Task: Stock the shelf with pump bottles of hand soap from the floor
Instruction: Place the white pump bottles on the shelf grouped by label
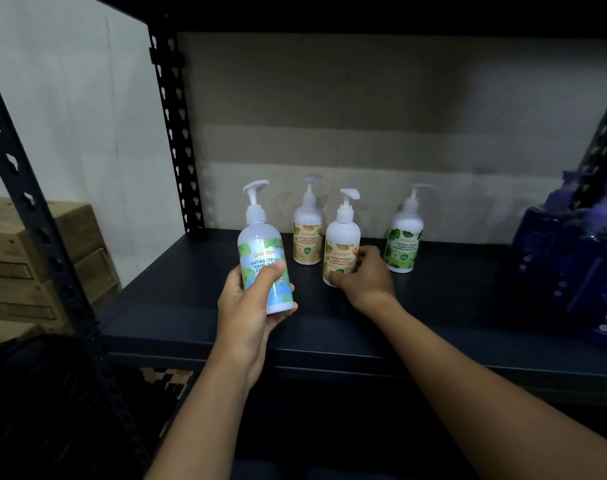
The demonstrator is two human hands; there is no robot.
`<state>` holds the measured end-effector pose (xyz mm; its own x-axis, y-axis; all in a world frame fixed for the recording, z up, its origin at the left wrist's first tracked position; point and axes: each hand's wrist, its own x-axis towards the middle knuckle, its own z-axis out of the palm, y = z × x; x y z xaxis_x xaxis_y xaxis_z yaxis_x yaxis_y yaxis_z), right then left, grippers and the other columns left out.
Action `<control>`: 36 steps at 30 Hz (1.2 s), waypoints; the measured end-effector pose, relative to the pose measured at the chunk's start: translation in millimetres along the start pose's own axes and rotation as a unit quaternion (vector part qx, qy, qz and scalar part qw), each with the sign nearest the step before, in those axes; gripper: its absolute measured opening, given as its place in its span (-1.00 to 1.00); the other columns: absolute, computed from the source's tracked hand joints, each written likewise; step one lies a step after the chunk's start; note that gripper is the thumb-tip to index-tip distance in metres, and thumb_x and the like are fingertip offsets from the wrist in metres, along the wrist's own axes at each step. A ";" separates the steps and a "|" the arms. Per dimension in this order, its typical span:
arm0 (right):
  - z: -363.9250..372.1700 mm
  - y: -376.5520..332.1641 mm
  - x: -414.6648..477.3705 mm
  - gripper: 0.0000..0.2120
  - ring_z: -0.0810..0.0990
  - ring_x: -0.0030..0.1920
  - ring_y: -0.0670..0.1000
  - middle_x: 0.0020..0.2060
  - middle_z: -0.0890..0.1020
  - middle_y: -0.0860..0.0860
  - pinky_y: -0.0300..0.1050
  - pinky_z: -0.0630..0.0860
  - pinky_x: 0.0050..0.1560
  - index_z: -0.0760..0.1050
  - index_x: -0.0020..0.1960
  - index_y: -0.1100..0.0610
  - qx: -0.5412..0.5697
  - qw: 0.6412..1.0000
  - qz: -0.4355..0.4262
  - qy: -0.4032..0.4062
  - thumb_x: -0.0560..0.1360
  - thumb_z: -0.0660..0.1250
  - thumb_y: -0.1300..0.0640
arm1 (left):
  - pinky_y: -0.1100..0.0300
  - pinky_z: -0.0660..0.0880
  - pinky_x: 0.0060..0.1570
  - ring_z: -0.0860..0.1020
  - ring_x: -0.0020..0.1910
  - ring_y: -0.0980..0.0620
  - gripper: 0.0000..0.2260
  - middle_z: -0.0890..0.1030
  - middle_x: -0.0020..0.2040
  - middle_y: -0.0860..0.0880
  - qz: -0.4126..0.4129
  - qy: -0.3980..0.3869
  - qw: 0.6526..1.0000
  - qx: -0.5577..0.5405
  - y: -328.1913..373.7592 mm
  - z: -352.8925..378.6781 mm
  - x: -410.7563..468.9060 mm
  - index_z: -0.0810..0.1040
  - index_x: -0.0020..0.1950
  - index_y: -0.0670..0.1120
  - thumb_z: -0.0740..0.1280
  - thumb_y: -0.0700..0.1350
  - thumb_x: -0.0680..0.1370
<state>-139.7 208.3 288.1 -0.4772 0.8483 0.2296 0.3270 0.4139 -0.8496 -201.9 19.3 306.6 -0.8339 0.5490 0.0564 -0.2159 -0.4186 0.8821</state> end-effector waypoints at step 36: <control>20.2 -3.6 41.7 -0.43 0.57 0.28 0.15 0.28 0.60 0.11 -0.01 0.48 0.21 0.42 0.38 0.18 -0.026 0.999 0.015 0.019 0.45 0.53 0.08 | -0.01 0.63 -0.09 0.67 -0.14 -0.02 -0.75 0.67 -0.11 -0.06 -0.007 -0.001 1.000 -0.013 0.9 -10.4 2.4 0.58 0.15 -0.09 0.48 -0.12 0.50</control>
<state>-177.2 235.5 291.2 -0.4356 0.8722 0.2227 0.3838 0.4038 -0.8304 -209.3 12.8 302.6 -0.8300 0.5560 0.0454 -0.2408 -0.4304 0.8699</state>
